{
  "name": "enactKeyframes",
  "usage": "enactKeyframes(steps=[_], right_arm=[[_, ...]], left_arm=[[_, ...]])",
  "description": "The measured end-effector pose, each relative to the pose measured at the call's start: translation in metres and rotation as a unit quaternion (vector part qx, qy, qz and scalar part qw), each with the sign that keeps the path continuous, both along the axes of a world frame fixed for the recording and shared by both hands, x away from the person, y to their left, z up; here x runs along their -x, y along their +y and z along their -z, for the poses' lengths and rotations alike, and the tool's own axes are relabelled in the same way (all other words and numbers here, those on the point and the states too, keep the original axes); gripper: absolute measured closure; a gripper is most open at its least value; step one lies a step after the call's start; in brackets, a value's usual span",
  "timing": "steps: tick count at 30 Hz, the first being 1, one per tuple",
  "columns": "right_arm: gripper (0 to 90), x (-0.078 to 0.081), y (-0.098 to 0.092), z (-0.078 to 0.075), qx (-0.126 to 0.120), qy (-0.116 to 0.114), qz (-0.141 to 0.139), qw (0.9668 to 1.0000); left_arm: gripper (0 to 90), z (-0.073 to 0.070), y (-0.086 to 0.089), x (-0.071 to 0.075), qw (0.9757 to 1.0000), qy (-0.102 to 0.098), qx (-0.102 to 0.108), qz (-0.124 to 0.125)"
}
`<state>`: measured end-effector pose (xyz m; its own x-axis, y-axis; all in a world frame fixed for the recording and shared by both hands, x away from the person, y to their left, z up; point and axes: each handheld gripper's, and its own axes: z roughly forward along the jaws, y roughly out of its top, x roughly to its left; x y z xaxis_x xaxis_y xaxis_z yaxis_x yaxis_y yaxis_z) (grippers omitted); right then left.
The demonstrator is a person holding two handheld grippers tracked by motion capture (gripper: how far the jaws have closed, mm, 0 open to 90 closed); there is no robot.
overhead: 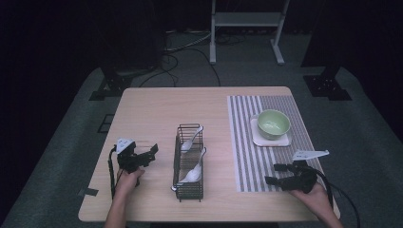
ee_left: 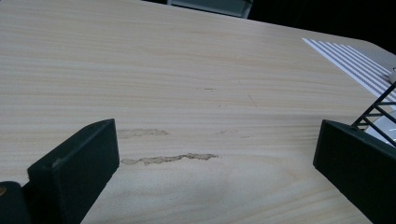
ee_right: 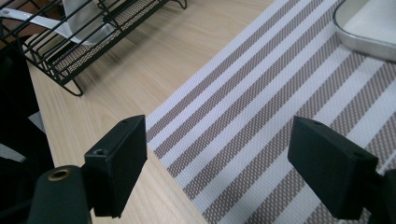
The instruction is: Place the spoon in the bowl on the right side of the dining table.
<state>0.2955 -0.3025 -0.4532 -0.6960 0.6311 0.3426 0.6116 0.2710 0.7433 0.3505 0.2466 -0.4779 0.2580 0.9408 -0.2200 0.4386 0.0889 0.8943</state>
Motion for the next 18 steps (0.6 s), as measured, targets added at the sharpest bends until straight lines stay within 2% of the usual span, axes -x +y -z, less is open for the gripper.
enactKeyframes(steps=[2,7,18], right_arm=[[18.7,-0.002,0.004,-0.003,0.008,-0.007,-0.001,0.9999],[18.9,-0.007,0.013,-0.013,0.008,-0.013,-0.013,0.9998],[19.0,-0.017,0.028,-0.031,-0.011,-0.007,-0.032,0.9994]], left_arm=[[0.0,0.000,0.000,0.000,1.0000,-0.003,0.000,-0.001],[0.0,0.000,-0.001,0.001,1.0000,-0.006,-0.004,0.000],[0.0,0.000,0.000,0.002,1.0000,-0.006,0.000,-0.001]])
